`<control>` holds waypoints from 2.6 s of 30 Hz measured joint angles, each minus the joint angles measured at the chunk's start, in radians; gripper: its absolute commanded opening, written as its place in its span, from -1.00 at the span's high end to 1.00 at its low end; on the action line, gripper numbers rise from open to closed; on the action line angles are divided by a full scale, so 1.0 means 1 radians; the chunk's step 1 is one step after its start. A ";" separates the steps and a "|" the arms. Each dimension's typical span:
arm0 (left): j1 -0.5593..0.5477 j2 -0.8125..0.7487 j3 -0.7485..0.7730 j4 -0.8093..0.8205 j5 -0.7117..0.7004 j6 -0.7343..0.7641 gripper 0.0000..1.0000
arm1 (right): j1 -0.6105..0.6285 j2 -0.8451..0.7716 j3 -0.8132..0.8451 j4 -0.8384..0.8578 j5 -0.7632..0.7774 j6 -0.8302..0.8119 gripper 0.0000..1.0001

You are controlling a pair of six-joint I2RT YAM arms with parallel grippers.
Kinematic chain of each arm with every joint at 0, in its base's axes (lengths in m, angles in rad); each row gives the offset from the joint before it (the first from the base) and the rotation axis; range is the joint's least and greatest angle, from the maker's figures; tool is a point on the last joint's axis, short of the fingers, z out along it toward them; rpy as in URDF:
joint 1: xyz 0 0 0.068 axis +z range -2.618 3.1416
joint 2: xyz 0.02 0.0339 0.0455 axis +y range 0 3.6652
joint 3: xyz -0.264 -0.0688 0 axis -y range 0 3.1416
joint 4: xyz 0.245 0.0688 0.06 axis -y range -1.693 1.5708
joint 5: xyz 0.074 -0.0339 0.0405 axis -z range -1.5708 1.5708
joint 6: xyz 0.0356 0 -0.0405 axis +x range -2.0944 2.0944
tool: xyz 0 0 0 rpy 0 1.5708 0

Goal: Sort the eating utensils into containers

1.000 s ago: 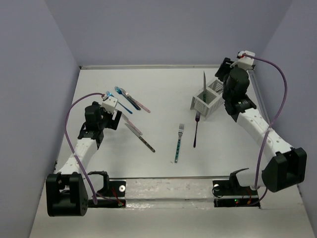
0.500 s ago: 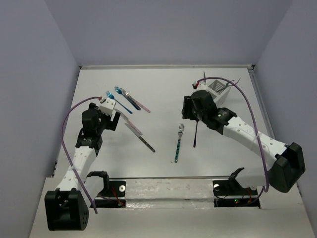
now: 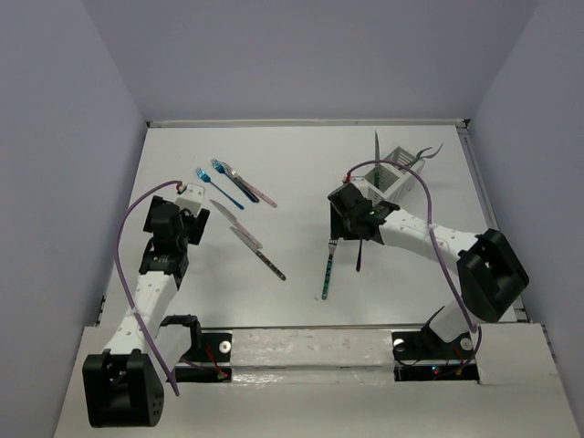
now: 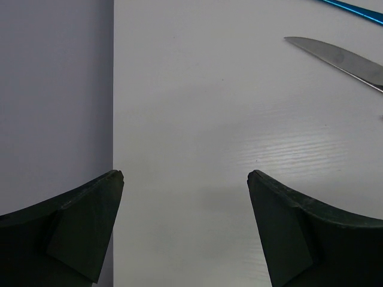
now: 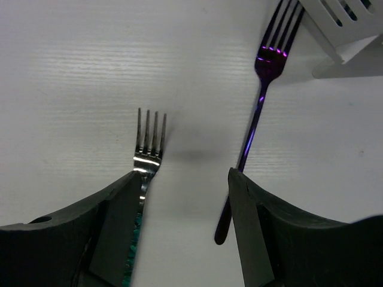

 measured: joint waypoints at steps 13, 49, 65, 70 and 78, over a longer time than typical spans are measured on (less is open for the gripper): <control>0.000 0.042 -0.002 -0.003 0.000 -0.009 -0.98 | -0.150 0.049 -0.101 0.070 0.038 0.015 -0.23; 0.000 0.026 -0.058 0.042 0.006 -0.008 -0.98 | -0.015 -0.261 -0.046 0.216 -0.087 -0.270 1.00; 0.000 0.080 -0.058 0.079 0.010 -0.007 -0.98 | -0.411 -0.112 0.162 0.902 0.258 -0.483 1.00; 0.000 0.119 -0.058 0.101 0.009 -0.002 -0.98 | -0.428 0.101 0.188 1.004 0.285 -0.550 1.00; 0.000 0.148 -0.058 0.117 0.006 0.003 -0.98 | -0.478 0.261 0.194 1.083 0.297 -0.606 1.00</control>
